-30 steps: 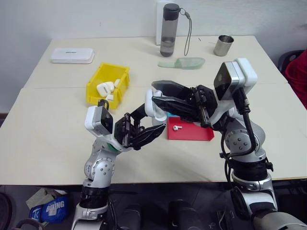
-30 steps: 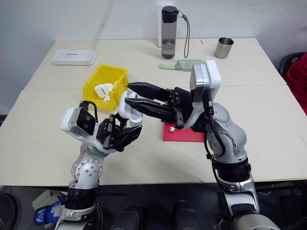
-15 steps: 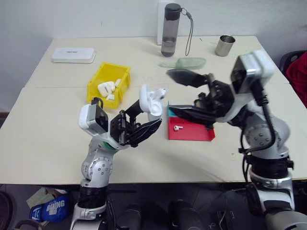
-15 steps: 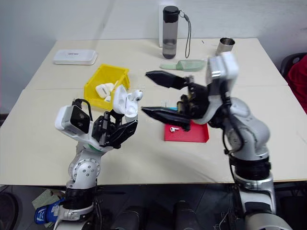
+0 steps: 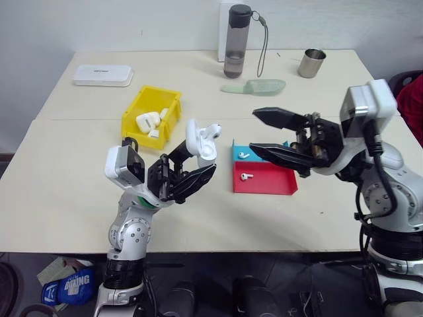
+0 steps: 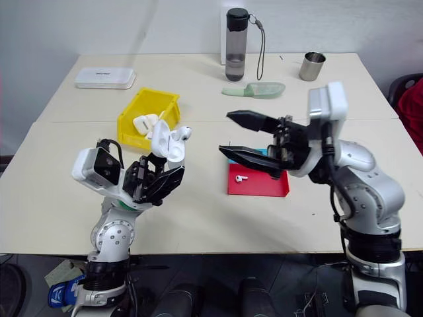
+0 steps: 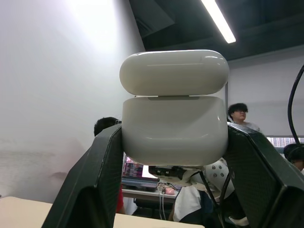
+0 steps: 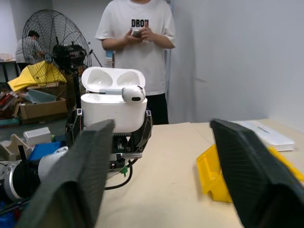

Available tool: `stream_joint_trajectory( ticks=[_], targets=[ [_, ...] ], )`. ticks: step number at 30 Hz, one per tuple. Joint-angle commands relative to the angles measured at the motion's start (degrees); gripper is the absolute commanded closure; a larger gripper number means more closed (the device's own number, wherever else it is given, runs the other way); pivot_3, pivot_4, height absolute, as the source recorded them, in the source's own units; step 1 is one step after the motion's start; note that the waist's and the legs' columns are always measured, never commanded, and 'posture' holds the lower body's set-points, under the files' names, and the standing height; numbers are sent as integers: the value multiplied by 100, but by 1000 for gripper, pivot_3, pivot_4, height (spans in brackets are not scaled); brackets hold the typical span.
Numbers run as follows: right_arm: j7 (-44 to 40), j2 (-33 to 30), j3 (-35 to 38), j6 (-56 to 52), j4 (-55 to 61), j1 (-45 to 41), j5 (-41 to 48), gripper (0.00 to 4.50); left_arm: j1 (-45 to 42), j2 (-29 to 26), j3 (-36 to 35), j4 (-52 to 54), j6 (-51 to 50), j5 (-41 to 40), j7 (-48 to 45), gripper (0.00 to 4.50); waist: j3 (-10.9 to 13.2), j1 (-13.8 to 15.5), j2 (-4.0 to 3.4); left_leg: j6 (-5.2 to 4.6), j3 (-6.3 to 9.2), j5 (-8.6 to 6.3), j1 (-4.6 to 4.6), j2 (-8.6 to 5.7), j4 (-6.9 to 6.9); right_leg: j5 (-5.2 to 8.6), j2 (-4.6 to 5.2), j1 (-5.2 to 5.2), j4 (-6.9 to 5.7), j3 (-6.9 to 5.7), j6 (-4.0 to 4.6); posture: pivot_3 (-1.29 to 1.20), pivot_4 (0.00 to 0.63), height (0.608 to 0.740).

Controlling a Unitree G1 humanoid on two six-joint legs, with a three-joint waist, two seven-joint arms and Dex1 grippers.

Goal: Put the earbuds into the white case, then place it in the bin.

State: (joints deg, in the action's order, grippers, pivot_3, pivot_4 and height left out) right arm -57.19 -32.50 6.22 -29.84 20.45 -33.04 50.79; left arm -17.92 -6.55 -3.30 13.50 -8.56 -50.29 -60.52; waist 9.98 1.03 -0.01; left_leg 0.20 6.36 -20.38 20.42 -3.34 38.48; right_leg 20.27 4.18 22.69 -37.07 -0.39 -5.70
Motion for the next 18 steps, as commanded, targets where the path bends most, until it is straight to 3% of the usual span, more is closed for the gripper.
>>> stream_joint_trajectory(
  ticks=[1,6,18],
  targets=[
    [-75,149,-111,216,114,-179,-73,2637,-105,-5,35,138,-21,-99,-51,1742,0,14,0,0,0,0,0,0,0,0,0,0,0,0,0,0,150,740],
    [-137,567,-236,457,-16,-289,-116,4403,-138,-10,42,142,-45,-89,-63,1742,0,22,0,0,2,0,0,0,0,0,0,0,1,-1,0,0,150,740],
    [-275,881,-404,557,-219,-461,-274,4456,-124,-24,74,223,-60,-66,-38,1742,0,17,0,0,6,0,0,0,-3,0,0,0,1,-6,0,0,150,740]
  ],
)
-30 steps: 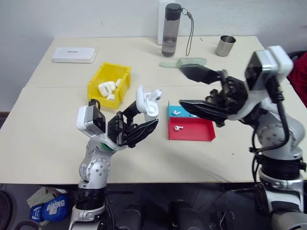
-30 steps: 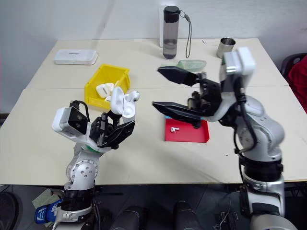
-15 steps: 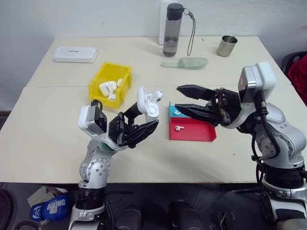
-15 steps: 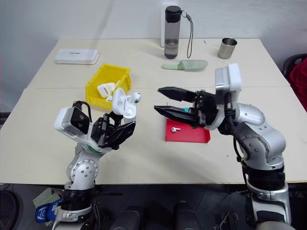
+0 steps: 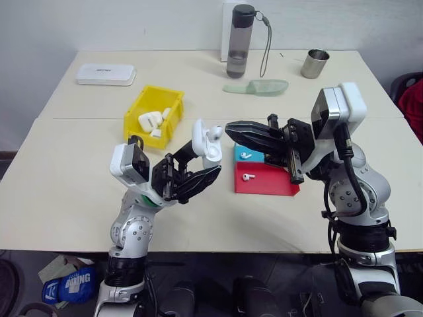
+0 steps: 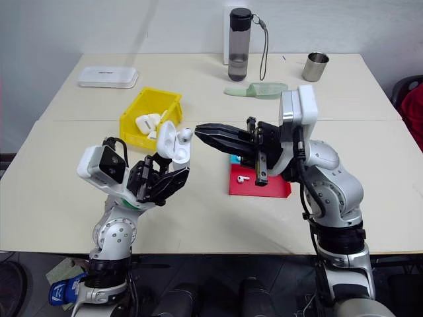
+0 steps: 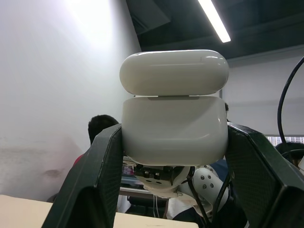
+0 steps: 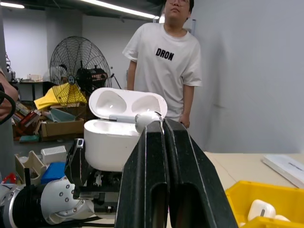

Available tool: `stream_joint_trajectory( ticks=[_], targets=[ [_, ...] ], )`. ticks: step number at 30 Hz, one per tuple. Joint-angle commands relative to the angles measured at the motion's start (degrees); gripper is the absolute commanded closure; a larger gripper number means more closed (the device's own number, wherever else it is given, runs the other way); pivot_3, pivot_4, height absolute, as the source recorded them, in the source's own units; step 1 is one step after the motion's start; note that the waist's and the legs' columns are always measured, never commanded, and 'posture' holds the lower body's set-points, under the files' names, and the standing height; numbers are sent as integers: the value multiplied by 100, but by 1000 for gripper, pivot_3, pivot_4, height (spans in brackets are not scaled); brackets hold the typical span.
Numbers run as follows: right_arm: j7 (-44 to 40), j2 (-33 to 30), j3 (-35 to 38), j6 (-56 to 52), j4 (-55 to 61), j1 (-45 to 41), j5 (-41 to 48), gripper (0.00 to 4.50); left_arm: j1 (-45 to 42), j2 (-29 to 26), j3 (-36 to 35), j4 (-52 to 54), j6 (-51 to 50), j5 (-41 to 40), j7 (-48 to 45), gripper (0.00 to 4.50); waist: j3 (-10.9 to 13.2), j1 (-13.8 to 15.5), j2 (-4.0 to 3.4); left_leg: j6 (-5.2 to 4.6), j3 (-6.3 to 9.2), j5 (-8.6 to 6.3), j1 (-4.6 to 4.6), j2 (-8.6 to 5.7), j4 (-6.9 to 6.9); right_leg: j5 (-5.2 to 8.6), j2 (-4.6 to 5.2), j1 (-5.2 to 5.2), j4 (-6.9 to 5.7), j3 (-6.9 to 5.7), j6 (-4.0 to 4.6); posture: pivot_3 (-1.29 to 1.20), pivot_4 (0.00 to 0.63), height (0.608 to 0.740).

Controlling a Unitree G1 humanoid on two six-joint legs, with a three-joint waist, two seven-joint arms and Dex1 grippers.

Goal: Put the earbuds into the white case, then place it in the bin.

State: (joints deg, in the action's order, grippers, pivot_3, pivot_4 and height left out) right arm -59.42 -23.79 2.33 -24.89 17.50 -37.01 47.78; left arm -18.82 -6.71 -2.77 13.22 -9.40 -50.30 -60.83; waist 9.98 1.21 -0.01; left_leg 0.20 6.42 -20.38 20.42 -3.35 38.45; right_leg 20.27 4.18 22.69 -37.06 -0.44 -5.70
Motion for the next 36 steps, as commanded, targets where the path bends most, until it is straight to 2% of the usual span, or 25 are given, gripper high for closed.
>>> stream_joint_trajectory(
  ticks=[1,7,9,11,12,13,14,16,21,25,27,30,33,36],
  targets=[
    [-60,8,-23,57,74,-72,14,4456,-33,-10,27,252,26,-60,-9,1742,0,0,0,0,2,0,0,0,0,0,0,0,0,-1,0,0,150,740],
    [139,-50,120,-32,113,-45,19,4456,-29,-29,22,249,47,-40,-16,1742,0,0,0,0,2,0,0,0,-2,0,0,0,0,-2,0,0,150,740],
    [358,-267,472,-269,118,177,213,4456,12,-70,-20,290,43,-53,-4,1742,0,3,0,0,2,0,0,0,-2,0,0,0,0,-2,0,0,150,740],
    [40,-794,674,-318,152,716,79,4456,111,-128,-53,345,56,-54,-30,1742,0,57,1,0,9,0,2,-1,-2,0,3,-4,4,-8,0,0,150,740],
    [-160,-1078,784,-324,142,1063,4,4296,168,-161,-72,369,62,-59,-43,1742,1,73,2,-2,27,-1,2,-3,0,0,6,-15,14,-21,0,0,150,740],
    [-311,-1318,869,-345,138,1355,-23,4103,216,-190,-87,385,83,-59,-64,1742,1,99,2,-4,30,-2,4,-6,-2,0,8,-17,19,-24,0,0,150,740],
    [-476,-1426,981,70,49,1623,-277,3880,270,-227,-104,396,97,-55,-102,1742,2,96,3,-8,27,-4,5,-12,-9,0,13,-17,23,-23,0,0,150,740],
    [-794,-1762,1254,538,-182,2206,-634,3223,389,-364,-115,417,-21,-217,-369,1742,2,82,3,-11,15,-5,5,-12,-19,0,12,-13,29,-21,0,0,150,740],
    [-1064,-1961,2145,1986,-1477,3195,-1384,1572,469,-434,-85,340,-139,-349,-599,1742,2,35,3,-12,5,-1,0,-9,-17,0,11,-18,24,-21,-1,0,150,740],
    [-1273,-2068,2398,2610,-2134,3537,-1662,182,564,-354,-5,334,-111,-318,-663,1742,2,17,4,-13,-5,2,-8,-9,-16,0,10,-22,20,-12,-1,0,150,740],
    [-1300,-2174,2381,2700,-2270,3543,-1754,48,650,-319,20,330,-76,-274,-712,1742,3,0,2,-13,-17,2,-13,-7,-17,0,8,-22,18,-5,-1,0,150,740],
    [-1118,-2566,2055,2155,-2202,3208,-1928,48,766,-301,33,313,-23,-205,-753,1742,4,1,0,-13,-31,3,-18,-4,-15,0,6,-21,17,7,0,0,150,740],
    [-802,-2903,1523,1349,-2056,2328,-2090,48,852,-334,21,314,7,-165,-741,1742,6,-44,-5,-16,-53,5,-21,-2,-11,0,5,-20,21,24,1,0,150,740],
    [-950,-3104,784,630,-2108,1183,-2245,48,915,-371,-43,332,9,-179,-698,1742,6,-15,-6,-17,-56,9,-21,0,-6,1,4,-16,21,30,4,0,150,740]
  ],
)
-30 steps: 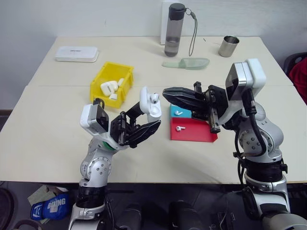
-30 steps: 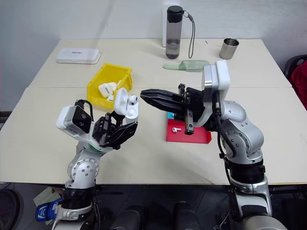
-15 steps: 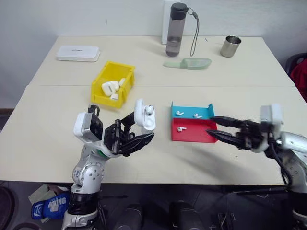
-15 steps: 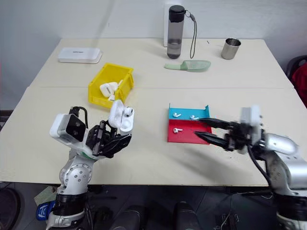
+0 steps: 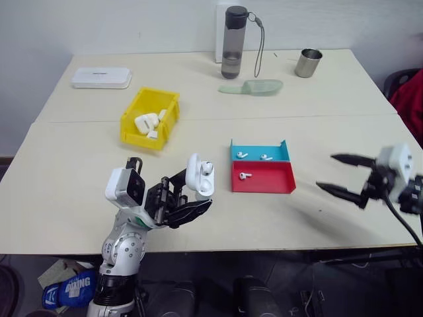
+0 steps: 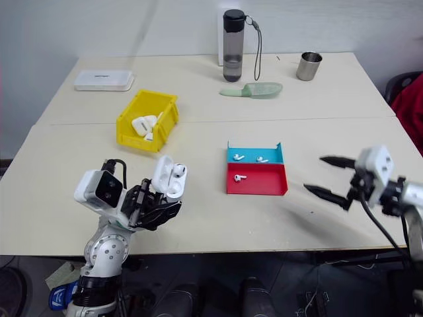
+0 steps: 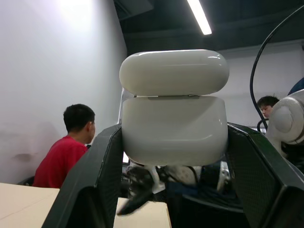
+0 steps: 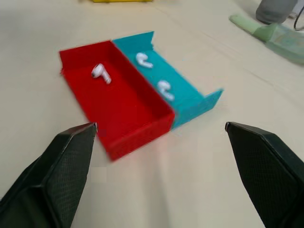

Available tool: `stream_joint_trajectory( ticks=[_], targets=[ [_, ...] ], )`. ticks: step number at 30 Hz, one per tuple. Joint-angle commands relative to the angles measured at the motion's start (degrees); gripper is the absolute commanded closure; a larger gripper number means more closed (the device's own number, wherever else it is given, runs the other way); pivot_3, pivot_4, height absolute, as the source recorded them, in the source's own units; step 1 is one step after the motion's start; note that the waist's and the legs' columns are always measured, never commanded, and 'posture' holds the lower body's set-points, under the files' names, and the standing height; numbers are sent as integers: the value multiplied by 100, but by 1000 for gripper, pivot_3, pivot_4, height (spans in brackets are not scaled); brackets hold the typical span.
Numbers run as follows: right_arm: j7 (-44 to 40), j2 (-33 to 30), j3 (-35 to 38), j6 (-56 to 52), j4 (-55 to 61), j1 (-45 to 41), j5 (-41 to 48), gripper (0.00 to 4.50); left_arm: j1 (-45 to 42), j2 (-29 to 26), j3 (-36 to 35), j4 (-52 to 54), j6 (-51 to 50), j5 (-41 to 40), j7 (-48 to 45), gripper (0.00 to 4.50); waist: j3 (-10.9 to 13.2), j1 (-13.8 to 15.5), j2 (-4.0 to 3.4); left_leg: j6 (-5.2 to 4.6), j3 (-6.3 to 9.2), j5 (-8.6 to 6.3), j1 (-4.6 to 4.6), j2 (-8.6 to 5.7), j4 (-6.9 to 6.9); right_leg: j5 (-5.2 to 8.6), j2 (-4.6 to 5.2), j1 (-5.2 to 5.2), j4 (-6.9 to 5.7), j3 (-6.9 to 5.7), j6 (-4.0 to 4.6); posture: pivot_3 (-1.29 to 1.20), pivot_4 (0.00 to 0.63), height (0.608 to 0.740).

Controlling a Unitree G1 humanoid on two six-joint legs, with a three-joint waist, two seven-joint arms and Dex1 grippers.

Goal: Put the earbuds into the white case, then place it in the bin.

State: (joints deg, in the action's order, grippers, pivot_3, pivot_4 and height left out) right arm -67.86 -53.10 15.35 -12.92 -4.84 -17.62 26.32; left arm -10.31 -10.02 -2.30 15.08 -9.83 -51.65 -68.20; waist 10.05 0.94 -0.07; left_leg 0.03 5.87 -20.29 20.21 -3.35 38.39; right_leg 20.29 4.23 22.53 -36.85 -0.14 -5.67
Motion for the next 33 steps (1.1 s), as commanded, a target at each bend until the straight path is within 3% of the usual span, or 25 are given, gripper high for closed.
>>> stream_joint_trajectory(
  ticks=[1,7,11,14,18,33],
  targets=[
    [-182,-180,-806,-765,21,-1226,-206,48,81,-56,-113,152,49,-50,54,1742,0,22,0,0,0,0,2,0,-3,0,0,2,2,0,0,0,150,740],
    [-620,243,-2694,-1234,-1393,-3598,-1597,48,130,-86,-248,174,-4,-126,184,1742,2,53,1,0,12,-1,13,-2,-15,0,7,17,7,-8,0,0,150,740],
    [-586,850,-3552,-308,-3018,-4625,-2683,48,130,-106,-335,162,-22,-175,270,1742,4,41,3,2,16,-4,18,-3,-16,-1,9,23,5,-17,-2,0,150,740],
    [-517,1216,-3759,407,-4004,-5082,-3084,616,137,-133,-383,163,-23,-168,332,1742,4,39,3,3,29,-4,29,-6,-13,-3,17,39,-4,-36,-4,0,150,740],
    [-534,1554,-3855,1005,-4946,-5533,-3441,1990,148,-161,-421,210,-34,-178,403,1742,4,-36,3,4,14,-4,73,-8,-9,-3,21,104,-25,-43,-5,0,150,740],
    [-720,2228,-3798,671,-5775,-5912,-3993,1990,355,-171,-311,494,-10,-82,585,1742,3,-254,2,12,18,-7,95,-7,60,-3,23,121,-87,-48,-5,0,150,740]
  ],
)
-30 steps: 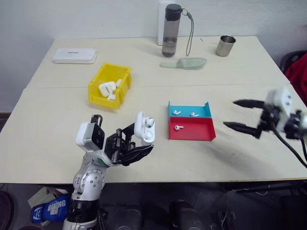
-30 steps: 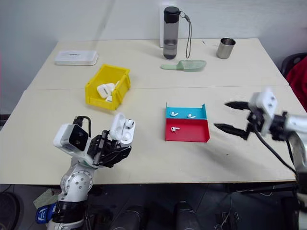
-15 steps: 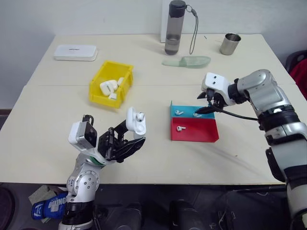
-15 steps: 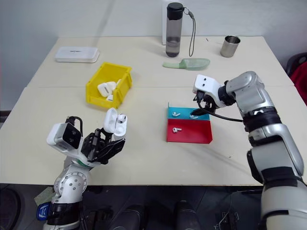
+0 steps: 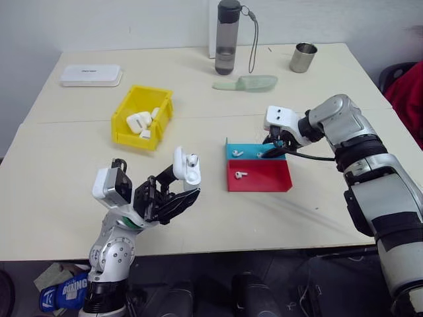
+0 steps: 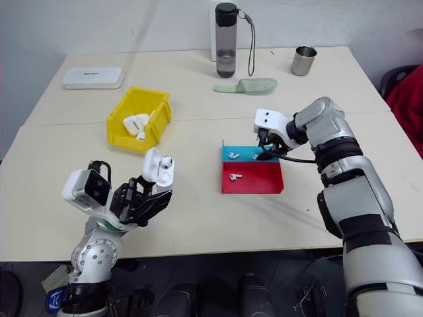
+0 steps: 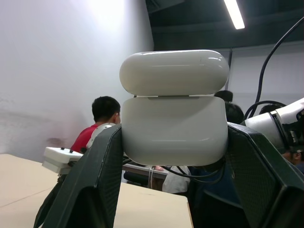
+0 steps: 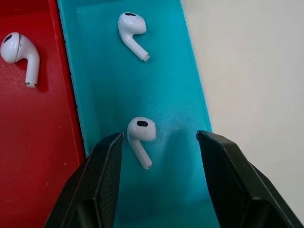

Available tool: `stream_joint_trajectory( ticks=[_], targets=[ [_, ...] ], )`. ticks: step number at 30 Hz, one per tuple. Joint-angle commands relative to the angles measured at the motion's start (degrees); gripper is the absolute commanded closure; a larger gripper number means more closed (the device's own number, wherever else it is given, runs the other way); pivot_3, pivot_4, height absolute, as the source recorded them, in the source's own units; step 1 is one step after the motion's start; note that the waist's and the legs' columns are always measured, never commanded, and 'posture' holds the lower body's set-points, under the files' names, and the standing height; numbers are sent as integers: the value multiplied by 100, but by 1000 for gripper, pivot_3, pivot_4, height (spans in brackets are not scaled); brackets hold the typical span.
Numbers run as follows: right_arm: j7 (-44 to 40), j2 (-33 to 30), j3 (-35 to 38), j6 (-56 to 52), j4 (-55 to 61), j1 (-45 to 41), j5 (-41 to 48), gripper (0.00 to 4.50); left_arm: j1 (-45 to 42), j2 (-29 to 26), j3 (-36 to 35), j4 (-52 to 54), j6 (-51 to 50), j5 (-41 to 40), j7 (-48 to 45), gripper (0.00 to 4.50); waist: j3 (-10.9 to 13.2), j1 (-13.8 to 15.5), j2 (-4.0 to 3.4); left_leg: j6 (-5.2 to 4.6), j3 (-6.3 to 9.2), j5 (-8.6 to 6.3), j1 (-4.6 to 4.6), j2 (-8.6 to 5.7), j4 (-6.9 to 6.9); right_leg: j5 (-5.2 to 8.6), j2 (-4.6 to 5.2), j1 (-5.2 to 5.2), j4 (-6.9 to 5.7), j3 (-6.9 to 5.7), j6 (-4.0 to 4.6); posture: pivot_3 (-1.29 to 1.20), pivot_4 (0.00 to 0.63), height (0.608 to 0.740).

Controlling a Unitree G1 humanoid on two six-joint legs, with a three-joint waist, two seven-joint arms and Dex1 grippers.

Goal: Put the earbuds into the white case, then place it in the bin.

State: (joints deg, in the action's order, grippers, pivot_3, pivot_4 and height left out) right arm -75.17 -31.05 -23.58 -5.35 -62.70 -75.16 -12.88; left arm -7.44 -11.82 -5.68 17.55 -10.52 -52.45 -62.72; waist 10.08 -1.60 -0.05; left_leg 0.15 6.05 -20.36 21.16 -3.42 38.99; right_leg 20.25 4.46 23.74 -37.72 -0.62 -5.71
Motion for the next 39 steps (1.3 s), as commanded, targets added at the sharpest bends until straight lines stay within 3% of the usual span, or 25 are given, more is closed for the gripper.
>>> stream_joint_trajectory(
  ticks=[1,39],
  targets=[
    [7,41,86,-121,7,-158,-102,1990,82,12,42,268,66,7,50,1742,0,2,0,0,0,0,0,0,2,0,0,0,-1,0,0,0,150,740],
    [10,308,171,-1100,64,74,-408,1990,-112,-65,-49,2,80,3,-6,1742,-2,-4,-2,1,0,-1,-2,-1,13,0,0,-1,-14,2,0,0,150,740]
  ],
)
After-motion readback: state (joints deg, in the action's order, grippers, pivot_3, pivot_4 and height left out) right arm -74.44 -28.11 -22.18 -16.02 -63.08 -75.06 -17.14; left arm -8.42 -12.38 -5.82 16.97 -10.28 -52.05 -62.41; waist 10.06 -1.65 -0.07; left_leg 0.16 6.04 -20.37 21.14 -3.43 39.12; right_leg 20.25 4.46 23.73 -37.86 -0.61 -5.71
